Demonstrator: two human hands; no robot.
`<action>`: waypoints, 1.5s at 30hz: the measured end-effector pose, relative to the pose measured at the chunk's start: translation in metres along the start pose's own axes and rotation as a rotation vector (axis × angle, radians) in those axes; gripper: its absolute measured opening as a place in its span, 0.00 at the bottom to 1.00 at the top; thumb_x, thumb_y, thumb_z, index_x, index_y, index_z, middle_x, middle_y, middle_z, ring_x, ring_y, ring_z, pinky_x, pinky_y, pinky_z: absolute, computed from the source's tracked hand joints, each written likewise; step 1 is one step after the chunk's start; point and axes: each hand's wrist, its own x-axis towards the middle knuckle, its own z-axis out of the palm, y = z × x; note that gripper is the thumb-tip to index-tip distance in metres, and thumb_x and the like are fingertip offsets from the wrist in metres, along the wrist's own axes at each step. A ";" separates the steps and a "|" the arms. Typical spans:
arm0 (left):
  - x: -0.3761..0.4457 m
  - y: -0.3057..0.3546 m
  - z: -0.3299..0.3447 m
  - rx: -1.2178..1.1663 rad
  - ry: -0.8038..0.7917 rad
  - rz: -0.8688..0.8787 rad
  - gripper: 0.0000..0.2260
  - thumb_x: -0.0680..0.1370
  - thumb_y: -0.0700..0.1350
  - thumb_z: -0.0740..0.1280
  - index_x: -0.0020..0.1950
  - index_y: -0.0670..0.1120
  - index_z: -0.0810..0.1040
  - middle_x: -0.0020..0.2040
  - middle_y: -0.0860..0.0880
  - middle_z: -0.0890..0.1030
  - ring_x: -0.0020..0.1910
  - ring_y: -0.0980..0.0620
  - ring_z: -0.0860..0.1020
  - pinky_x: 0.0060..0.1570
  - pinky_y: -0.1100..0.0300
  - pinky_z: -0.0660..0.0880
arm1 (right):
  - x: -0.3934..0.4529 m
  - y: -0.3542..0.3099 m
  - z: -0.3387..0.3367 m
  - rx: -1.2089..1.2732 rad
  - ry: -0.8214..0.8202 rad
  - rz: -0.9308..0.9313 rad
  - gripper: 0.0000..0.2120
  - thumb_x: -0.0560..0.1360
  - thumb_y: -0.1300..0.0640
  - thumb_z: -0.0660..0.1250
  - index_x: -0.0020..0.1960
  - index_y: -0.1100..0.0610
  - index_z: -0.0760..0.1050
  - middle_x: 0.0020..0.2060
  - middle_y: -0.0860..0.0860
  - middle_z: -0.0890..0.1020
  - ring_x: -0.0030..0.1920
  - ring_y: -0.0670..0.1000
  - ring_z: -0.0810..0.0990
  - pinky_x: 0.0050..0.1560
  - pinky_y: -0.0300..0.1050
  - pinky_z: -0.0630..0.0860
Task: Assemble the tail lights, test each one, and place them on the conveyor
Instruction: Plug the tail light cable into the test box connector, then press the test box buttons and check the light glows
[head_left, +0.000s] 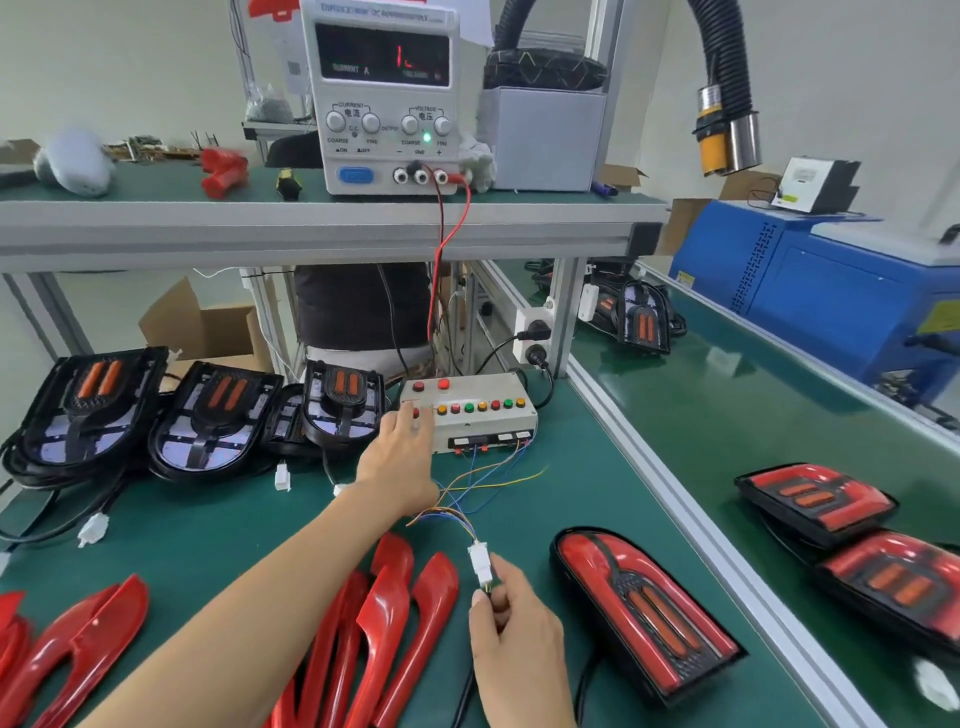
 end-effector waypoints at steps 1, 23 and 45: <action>0.002 0.002 0.001 0.003 0.005 -0.002 0.39 0.71 0.44 0.71 0.78 0.43 0.55 0.74 0.43 0.58 0.72 0.41 0.61 0.63 0.52 0.73 | 0.000 0.000 0.000 0.004 -0.001 -0.004 0.19 0.79 0.58 0.67 0.67 0.44 0.77 0.34 0.43 0.77 0.36 0.39 0.76 0.45 0.26 0.70; 0.015 0.009 0.007 0.015 -0.002 -0.010 0.36 0.73 0.46 0.70 0.76 0.41 0.57 0.69 0.39 0.67 0.65 0.37 0.67 0.65 0.48 0.68 | 0.001 0.009 0.005 0.019 0.008 -0.087 0.18 0.81 0.58 0.63 0.69 0.45 0.74 0.36 0.41 0.74 0.44 0.48 0.77 0.53 0.43 0.74; 0.023 0.012 0.005 0.099 -0.014 -0.013 0.39 0.72 0.49 0.73 0.77 0.44 0.55 0.66 0.39 0.69 0.66 0.38 0.68 0.63 0.48 0.72 | 0.002 0.009 0.005 0.009 0.014 -0.069 0.19 0.81 0.56 0.63 0.70 0.45 0.74 0.36 0.41 0.73 0.42 0.44 0.75 0.54 0.43 0.75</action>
